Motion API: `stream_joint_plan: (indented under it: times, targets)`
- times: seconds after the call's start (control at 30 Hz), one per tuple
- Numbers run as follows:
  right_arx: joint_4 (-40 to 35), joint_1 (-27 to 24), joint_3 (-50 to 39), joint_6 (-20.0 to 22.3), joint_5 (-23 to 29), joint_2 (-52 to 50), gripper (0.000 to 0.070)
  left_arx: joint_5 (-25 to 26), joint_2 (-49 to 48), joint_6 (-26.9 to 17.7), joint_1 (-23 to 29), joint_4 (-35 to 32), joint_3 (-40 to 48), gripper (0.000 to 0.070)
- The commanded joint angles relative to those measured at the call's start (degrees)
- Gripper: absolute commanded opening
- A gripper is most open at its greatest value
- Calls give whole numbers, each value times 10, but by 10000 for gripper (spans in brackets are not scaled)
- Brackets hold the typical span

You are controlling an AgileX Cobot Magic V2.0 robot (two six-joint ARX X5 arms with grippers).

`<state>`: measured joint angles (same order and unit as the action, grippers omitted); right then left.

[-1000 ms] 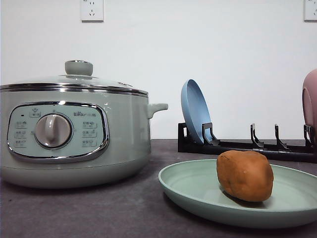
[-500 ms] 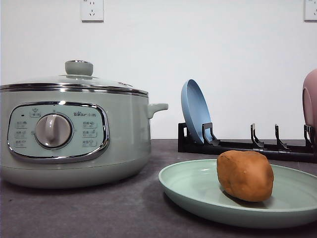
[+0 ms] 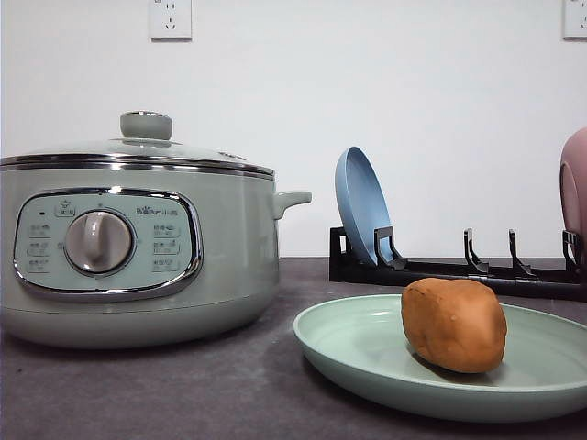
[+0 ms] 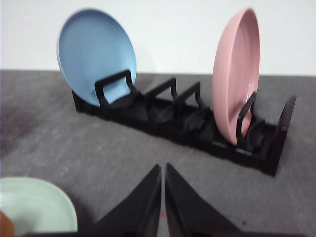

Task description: Transfer potato from steamer to green plate

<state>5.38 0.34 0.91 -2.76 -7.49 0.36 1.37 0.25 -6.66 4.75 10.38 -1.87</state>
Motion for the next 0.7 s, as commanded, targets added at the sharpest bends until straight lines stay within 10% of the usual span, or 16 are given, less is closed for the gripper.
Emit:
stream_joint_plan:
  times: [0.0, 0.67]
  targets:
    - [7, 0, -3, 5, 1, -2, 0, -1, -1, 3, 2, 4, 12, 1]
    - [36, -1, -2, 2, 2, -2, 0, -1, -1, 3, 2, 4, 12, 1]
